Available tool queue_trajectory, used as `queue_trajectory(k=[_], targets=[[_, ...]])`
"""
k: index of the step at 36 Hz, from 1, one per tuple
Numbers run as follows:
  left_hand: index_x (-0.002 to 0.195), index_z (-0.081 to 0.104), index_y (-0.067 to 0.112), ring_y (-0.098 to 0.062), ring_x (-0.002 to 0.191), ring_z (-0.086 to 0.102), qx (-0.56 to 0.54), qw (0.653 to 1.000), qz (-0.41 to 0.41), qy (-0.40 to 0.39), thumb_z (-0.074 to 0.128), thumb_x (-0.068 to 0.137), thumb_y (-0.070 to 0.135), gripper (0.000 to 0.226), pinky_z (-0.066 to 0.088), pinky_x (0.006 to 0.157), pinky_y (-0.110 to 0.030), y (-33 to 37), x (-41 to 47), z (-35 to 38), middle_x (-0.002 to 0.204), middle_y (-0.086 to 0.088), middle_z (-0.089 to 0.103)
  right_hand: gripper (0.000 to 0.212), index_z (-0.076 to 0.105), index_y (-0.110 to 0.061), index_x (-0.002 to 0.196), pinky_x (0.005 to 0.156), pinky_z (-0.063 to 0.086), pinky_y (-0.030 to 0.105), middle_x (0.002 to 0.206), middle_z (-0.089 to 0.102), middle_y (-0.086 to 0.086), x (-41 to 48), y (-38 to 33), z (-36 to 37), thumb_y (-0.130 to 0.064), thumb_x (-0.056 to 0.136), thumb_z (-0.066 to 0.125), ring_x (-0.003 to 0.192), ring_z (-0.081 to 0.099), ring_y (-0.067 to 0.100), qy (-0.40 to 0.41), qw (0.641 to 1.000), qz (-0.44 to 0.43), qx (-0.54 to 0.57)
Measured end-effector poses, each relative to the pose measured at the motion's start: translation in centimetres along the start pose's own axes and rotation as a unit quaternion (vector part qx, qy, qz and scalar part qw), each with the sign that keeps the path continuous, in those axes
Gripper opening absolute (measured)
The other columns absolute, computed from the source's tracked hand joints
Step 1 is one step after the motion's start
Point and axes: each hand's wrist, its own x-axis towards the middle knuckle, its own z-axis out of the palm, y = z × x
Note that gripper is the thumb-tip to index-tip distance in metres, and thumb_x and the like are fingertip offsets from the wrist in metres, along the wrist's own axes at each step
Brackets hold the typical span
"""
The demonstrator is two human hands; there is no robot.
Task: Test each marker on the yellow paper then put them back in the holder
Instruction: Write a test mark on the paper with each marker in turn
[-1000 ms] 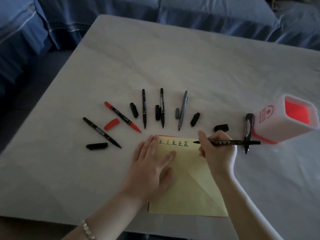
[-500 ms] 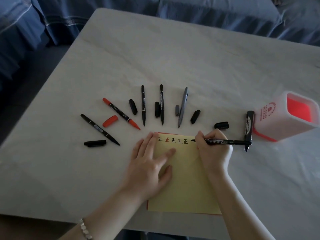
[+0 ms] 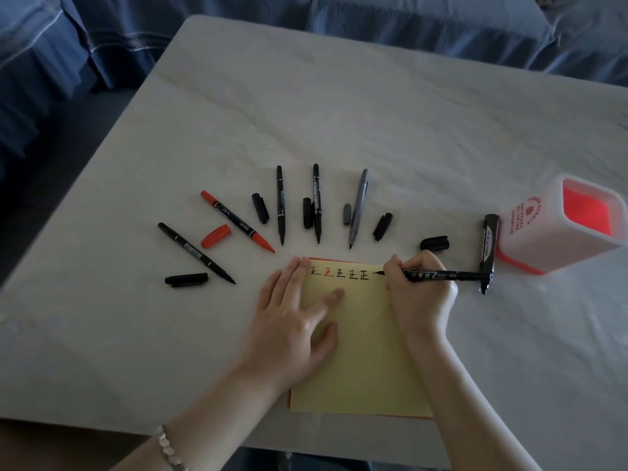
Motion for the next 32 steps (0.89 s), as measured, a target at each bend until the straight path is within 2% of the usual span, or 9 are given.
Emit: queue_trajectory(k=[8, 11, 13, 16, 20, 26, 32], targets=[[0.120, 0.058, 0.035, -0.032, 0.131, 0.037, 0.002, 1.000, 0.000, -0.001, 0.042, 0.082, 0.044, 0.042, 0.016, 0.111, -0.037, -0.04, 0.02, 0.01, 0.138, -0.023, 0.044, 0.032, 0.041, -0.004, 0.055, 0.045, 0.029, 0.023, 0.057, 0.054, 0.027, -0.17, -0.22, -0.08, -0.012, 0.075, 0.065, 0.051, 0.039, 0.020, -0.013, 1.000, 0.007, 0.006], [0.119, 0.059, 0.034, -0.032, 0.131, 0.038, 0.001, 1.000, -0.001, -0.001, 0.042, 0.082, 0.045, 0.042, 0.017, 0.110, -0.037, -0.04, 0.05, 0.01, 0.137, -0.023, 0.045, 0.032, 0.040, -0.004, 0.053, 0.043, 0.026, 0.020, 0.052, 0.045, 0.018, -0.20, -0.23, -0.08, -0.009, 0.073, 0.065, 0.049, 0.035, 0.015, -0.015, 1.000, 0.010, 0.007], [0.119, 0.059, 0.035, -0.032, 0.131, 0.037, -0.001, 1.000, -0.001, 0.001, 0.043, 0.081, 0.044, 0.042, 0.018, 0.110, -0.037, -0.04, 0.06, 0.05, 0.137, -0.023, 0.045, 0.032, 0.041, -0.005, 0.053, 0.043, 0.027, 0.019, 0.052, 0.046, 0.021, -0.18, -0.24, -0.09, -0.009, 0.073, 0.065, 0.048, 0.035, 0.013, -0.012, 1.000, 0.012, 0.004], [0.119, 0.059, 0.035, -0.030, 0.132, 0.034, -0.007, 1.000, 0.000, 0.004, 0.043, 0.081, 0.044, 0.042, 0.018, 0.110, -0.038, -0.01, 0.10, 0.12, 0.138, -0.022, 0.044, 0.031, 0.041, -0.004, 0.054, 0.044, 0.028, 0.019, 0.058, 0.053, 0.029, -0.14, -0.28, -0.09, -0.010, 0.074, 0.064, 0.051, 0.037, 0.018, -0.007, 1.000, 0.008, 0.007], [0.118, 0.059, 0.035, -0.031, 0.132, 0.036, -0.008, 1.000, 0.001, 0.006, 0.044, 0.081, 0.044, 0.041, 0.019, 0.110, -0.039, -0.02, 0.13, 0.13, 0.137, -0.023, 0.045, 0.032, 0.039, -0.004, 0.054, 0.044, 0.027, 0.019, 0.054, 0.048, 0.024, -0.12, -0.20, -0.04, -0.009, 0.074, 0.063, 0.052, 0.037, 0.020, 0.002, 1.000, 0.000, 0.000], [0.119, 0.058, 0.035, -0.032, 0.131, 0.037, -0.009, 1.000, 0.000, 0.007, 0.044, 0.081, 0.043, 0.042, 0.020, 0.109, -0.040, -0.04, 0.09, 0.13, 0.137, -0.023, 0.045, 0.030, 0.042, -0.004, 0.055, 0.047, 0.031, 0.025, 0.060, 0.056, 0.030, -0.03, -0.01, -0.03, -0.012, 0.074, 0.064, 0.052, 0.040, 0.021, -0.007, 1.000, 0.004, 0.008], [0.119, 0.058, 0.035, -0.033, 0.131, 0.038, -0.008, 1.000, -0.002, 0.003, 0.043, 0.081, 0.044, 0.042, 0.020, 0.109, -0.040, -0.02, 0.11, 0.07, 0.137, -0.023, 0.044, 0.032, 0.040, -0.003, 0.053, 0.043, 0.027, 0.020, 0.055, 0.051, 0.028, -0.09, -0.14, 0.00, -0.009, 0.073, 0.065, 0.049, 0.036, 0.017, -0.014, 1.000, -0.004, 0.005]])
